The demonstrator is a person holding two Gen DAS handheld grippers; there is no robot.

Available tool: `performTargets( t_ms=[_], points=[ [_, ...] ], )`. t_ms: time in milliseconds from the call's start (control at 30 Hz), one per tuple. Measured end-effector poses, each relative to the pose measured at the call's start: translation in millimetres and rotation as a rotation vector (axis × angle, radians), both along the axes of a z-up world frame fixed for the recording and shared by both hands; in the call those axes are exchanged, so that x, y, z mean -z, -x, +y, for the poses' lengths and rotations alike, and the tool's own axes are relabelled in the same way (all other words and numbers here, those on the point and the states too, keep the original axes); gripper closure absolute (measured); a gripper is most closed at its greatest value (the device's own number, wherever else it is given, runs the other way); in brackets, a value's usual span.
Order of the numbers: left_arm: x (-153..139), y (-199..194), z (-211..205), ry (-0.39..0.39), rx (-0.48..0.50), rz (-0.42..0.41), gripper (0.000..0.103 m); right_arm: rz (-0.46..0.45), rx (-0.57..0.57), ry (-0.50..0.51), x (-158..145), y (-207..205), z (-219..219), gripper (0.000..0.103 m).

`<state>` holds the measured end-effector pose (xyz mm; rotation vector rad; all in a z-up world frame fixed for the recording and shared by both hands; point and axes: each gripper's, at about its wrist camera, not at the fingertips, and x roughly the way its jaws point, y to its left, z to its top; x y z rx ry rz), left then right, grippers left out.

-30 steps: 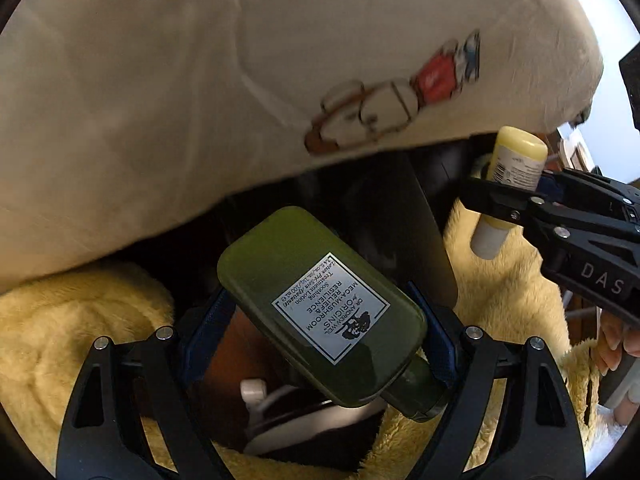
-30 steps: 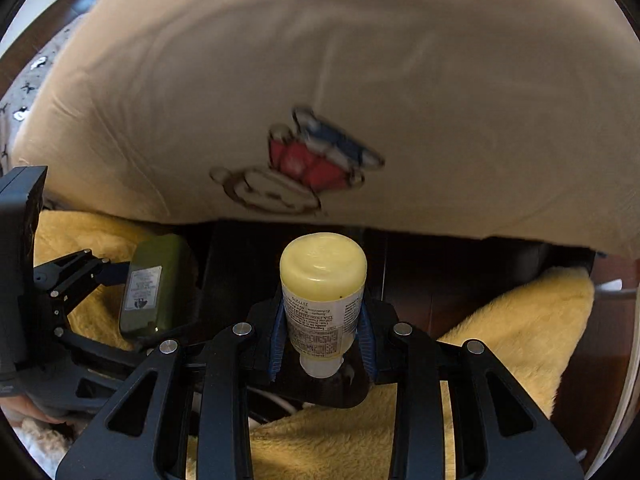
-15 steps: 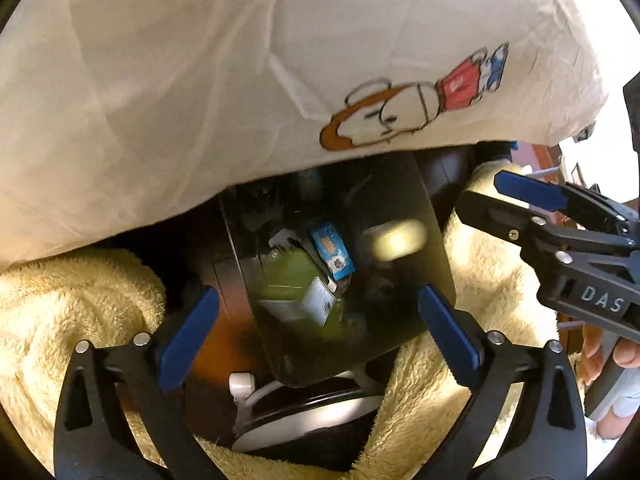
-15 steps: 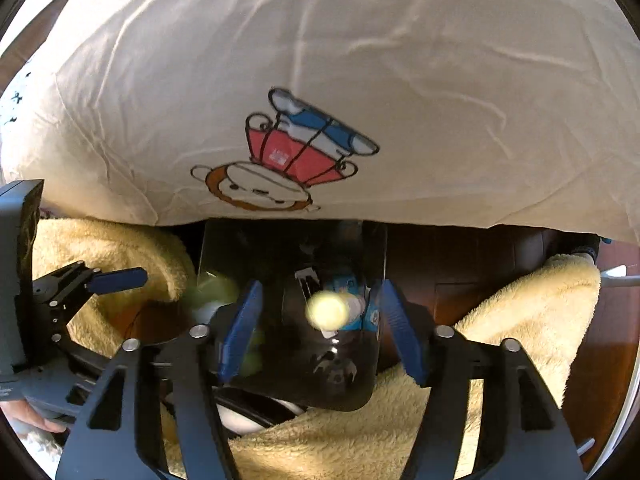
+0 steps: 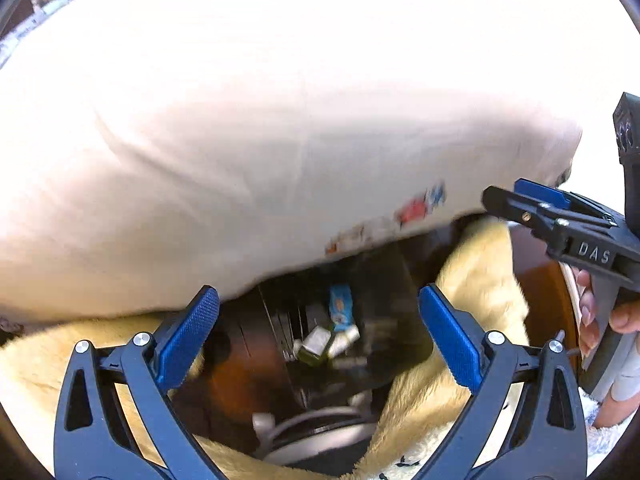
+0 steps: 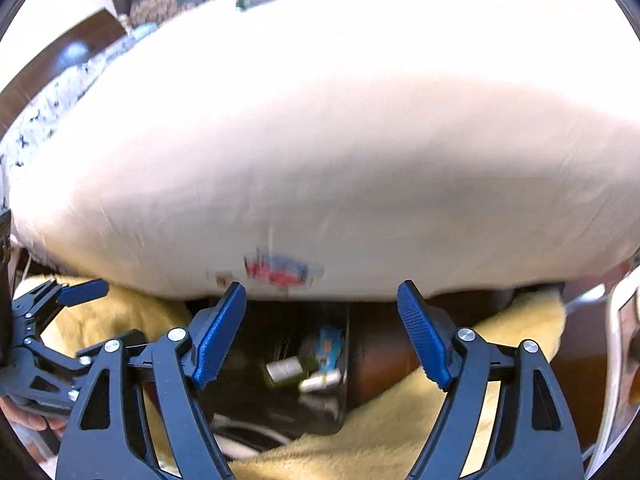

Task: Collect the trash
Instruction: 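Lower both held bottles into the bin and open both tools, then grasp the grey cloth with the right tool while the left tool grasps the green tube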

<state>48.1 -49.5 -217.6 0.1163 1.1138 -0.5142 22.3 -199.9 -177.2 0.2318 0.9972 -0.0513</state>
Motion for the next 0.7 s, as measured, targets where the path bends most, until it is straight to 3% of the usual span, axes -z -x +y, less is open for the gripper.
performTargets(
  t_ms=[200, 367, 567, 700],
  points=[
    [-47.5, -26.2, 10.3, 0.012, -0.057, -0.130, 0.008, -0.138, 0.034, 0.073, -49.5, -28.5, -17.3, 0.020],
    [-63.5, -56.4, 12.3, 0.016, -0.091, -0.174, 0.008, -0.206, 0.023, 0.066, -68.8, -69.3, -29.1, 0.020],
    [-76.9, -96.7, 13.4, 0.017, -0.126, -0.211, 0.008, -0.221, 0.013, 0.061, -75.8, -131.6, -28.5, 0.021],
    [-82.3, -122.1, 10.3, 0.012, -0.142, -0.230, 0.008, -0.201, -0.014, 0.064, -71.9, -168.3, -23.1, 0.031]
  ],
)
